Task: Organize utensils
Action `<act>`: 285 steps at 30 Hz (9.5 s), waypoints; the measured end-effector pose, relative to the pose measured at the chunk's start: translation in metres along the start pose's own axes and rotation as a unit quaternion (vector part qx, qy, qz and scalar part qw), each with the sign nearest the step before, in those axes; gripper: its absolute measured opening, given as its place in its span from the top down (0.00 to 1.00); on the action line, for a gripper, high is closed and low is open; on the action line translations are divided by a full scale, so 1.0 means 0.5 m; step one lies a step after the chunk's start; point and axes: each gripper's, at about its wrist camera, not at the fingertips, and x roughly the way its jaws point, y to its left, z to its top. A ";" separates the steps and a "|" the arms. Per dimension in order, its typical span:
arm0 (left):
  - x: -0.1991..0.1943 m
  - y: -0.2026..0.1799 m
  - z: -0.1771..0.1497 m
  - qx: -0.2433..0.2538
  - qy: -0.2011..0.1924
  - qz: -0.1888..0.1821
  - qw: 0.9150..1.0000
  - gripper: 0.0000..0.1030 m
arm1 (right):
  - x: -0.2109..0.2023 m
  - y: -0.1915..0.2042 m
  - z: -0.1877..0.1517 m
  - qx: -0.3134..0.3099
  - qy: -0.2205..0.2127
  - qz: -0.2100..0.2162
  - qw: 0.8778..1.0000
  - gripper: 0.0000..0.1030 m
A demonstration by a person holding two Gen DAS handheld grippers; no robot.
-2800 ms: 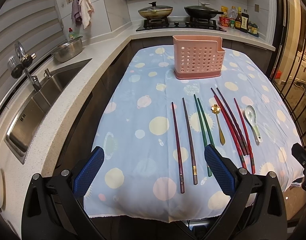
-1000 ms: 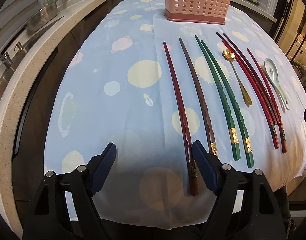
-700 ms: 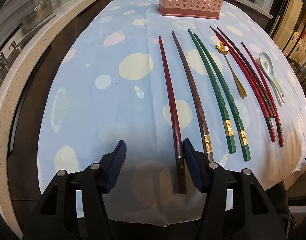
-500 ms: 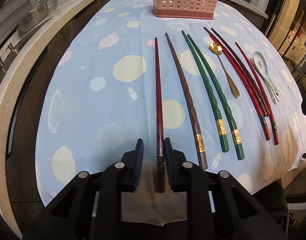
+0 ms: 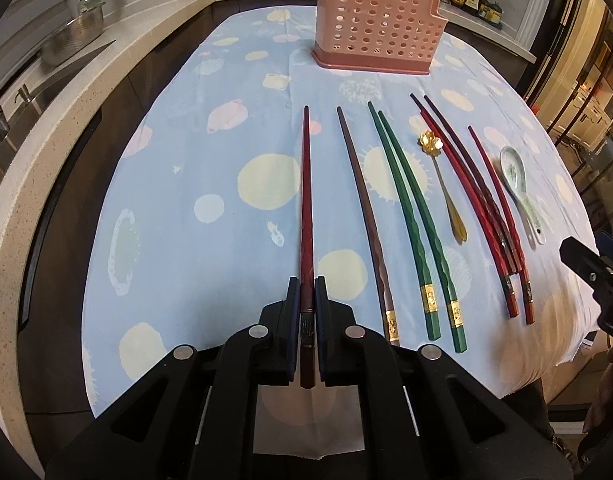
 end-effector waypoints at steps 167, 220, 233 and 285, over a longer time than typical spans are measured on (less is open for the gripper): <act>-0.125 -0.024 0.036 -0.009 -0.059 -0.033 0.998 0.93 | 0.011 -0.093 -0.062 0.034 0.032 0.070 0.996 0.90; -0.098 -0.044 0.642 -0.007 -0.234 -0.040 0.971 0.93 | 0.217 0.011 0.600 0.049 -0.094 0.173 0.979 0.93; -0.031 -0.005 0.586 -0.041 -0.206 -0.027 0.977 0.51 | 0.192 -0.011 0.532 0.045 -0.109 0.155 0.981 0.79; -0.034 -0.044 -0.050 0.009 -0.029 0.004 1.000 0.40 | -0.022 0.014 -0.095 -0.034 0.012 0.071 0.997 0.51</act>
